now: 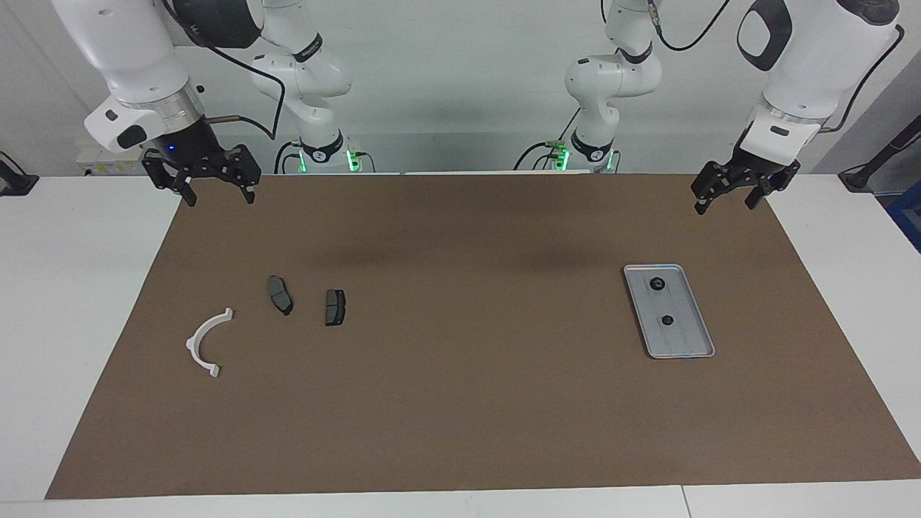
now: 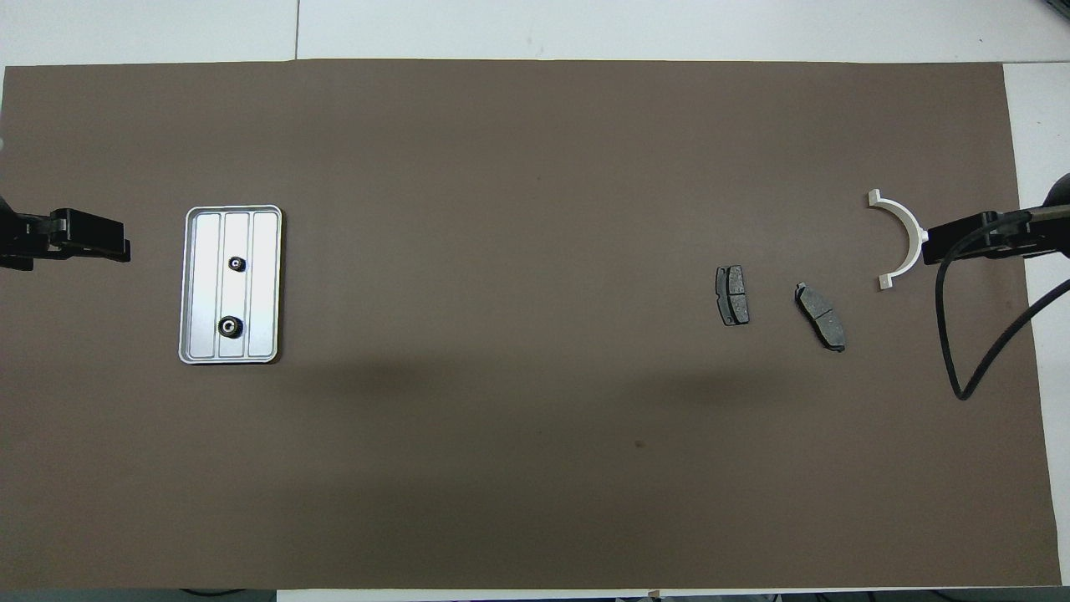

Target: Place bearing gear from tray to pile

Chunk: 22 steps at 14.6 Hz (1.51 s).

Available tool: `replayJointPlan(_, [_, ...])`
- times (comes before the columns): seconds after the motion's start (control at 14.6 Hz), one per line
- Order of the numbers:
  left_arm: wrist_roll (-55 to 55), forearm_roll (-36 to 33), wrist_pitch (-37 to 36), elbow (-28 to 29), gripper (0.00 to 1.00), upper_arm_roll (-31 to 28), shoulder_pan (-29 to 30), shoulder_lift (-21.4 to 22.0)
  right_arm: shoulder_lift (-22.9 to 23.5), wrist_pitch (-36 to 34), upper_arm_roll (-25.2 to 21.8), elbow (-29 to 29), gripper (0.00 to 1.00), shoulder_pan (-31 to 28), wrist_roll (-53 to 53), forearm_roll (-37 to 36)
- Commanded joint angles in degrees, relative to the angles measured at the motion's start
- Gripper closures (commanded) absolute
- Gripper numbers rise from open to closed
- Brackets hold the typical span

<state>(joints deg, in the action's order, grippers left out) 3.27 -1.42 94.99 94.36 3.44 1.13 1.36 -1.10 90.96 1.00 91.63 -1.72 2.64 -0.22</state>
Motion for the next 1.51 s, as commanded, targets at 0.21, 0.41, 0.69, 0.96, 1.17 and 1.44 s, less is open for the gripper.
replayJointPlan(0.21, [0.2,-1.2,1.0,2.0,0.00,0.2,1.7,1.3,-0.5,-0.8,0.1,0.3,0.00,-0.5,-0.9,0.3])
replayJointPlan(0.41, [-0.4,-1.2,10.5,11.6,0.00,0.2,2.4,4.4,-0.5,-0.5,0.1,0.3,0.00,-0.6,-1.0,0.3])
replayJointPlan(0.69, [-0.3,-1.2,18.0,17.5,0.00,0.1,3.3,2.3,-0.5,-0.1,0.1,0.3,0.00,-0.2,-1.0,0.3])
replayJointPlan(0.96, [-0.4,-1.2,31.2,27.4,0.10,0.1,5.4,-0.9,-0.5,0.4,0.2,0.3,0.00,0.1,-1.2,0.3])
replayJointPlan(1.17, [0.3,-1.2,33.8,29.8,0.27,0.2,4.9,-2.4,-0.5,1.1,0.6,0.3,0.00,0.1,-0.8,0.6])
replayJointPlan(1.44, [2.8,-1.2,36.0,30.9,0.29,0.2,3.9,-5.8,-0.5,1.0,0.7,0.3,0.00,0.1,-0.7,0.6])
